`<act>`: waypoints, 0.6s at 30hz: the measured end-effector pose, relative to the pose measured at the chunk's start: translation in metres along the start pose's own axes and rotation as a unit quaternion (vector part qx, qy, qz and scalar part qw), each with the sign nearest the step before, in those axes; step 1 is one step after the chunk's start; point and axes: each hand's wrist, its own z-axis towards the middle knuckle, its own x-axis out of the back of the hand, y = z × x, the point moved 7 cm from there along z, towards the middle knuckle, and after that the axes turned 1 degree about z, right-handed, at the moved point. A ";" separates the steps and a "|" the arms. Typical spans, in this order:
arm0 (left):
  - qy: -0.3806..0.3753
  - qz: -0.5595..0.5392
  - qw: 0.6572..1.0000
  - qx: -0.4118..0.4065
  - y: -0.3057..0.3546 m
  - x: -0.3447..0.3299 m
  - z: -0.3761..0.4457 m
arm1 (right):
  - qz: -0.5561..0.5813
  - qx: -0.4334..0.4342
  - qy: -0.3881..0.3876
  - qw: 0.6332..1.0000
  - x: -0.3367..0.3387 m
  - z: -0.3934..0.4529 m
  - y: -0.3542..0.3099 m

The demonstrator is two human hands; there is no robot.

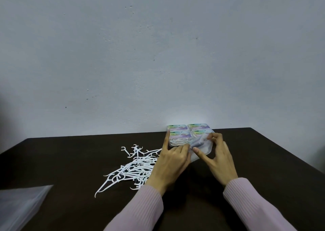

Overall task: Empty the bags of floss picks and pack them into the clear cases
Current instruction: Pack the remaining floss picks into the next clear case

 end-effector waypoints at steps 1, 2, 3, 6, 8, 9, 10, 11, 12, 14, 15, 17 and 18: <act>-0.003 -0.009 1.000 0.003 -0.003 0.000 -0.001 | 0.000 0.001 -0.003 1.000 0.000 0.000 0.001; -0.005 -0.020 1.000 0.012 -0.007 0.000 -0.003 | 0.003 0.002 -0.010 1.000 -0.001 0.001 0.001; -0.005 -0.025 0.999 0.023 -0.011 0.000 -0.004 | 0.005 0.003 -0.019 1.000 -0.002 0.001 0.002; -0.014 -0.031 0.998 0.057 -0.019 0.001 -0.007 | -0.001 0.003 -0.041 0.999 -0.006 0.001 0.002; -0.018 -0.036 0.996 0.077 -0.022 0.003 -0.007 | -0.004 0.003 -0.049 0.999 -0.008 0.000 0.001; -0.016 -0.035 0.995 0.088 -0.024 0.005 -0.006 | -0.006 -0.001 -0.050 0.999 -0.007 0.000 0.002; -0.016 -0.034 0.994 0.100 -0.025 0.006 -0.006 | -0.009 -0.008 -0.051 0.999 -0.007 0.000 0.005; -0.013 -0.031 0.993 0.110 -0.027 0.008 -0.006 | -0.014 -0.020 -0.055 0.998 -0.007 0.001 0.008; -0.011 -0.030 0.993 0.118 -0.029 0.009 -0.007 | -0.021 -0.033 -0.061 0.997 -0.007 0.001 0.011; -0.010 -0.029 0.990 0.135 -0.034 0.009 -0.009 | -0.039 -0.056 -0.074 0.995 -0.009 0.001 0.016; -0.015 -0.031 0.989 0.145 -0.037 0.009 -0.010 | -0.048 -0.068 -0.077 0.994 -0.010 0.001 0.019; -0.022 -0.034 0.986 0.161 -0.041 0.010 -0.011 | -0.064 -0.092 -0.083 0.990 -0.010 0.002 0.025; -0.025 -0.035 0.985 0.169 -0.042 0.010 -0.011 | -0.066 -0.104 -0.089 0.988 -0.010 0.002 0.028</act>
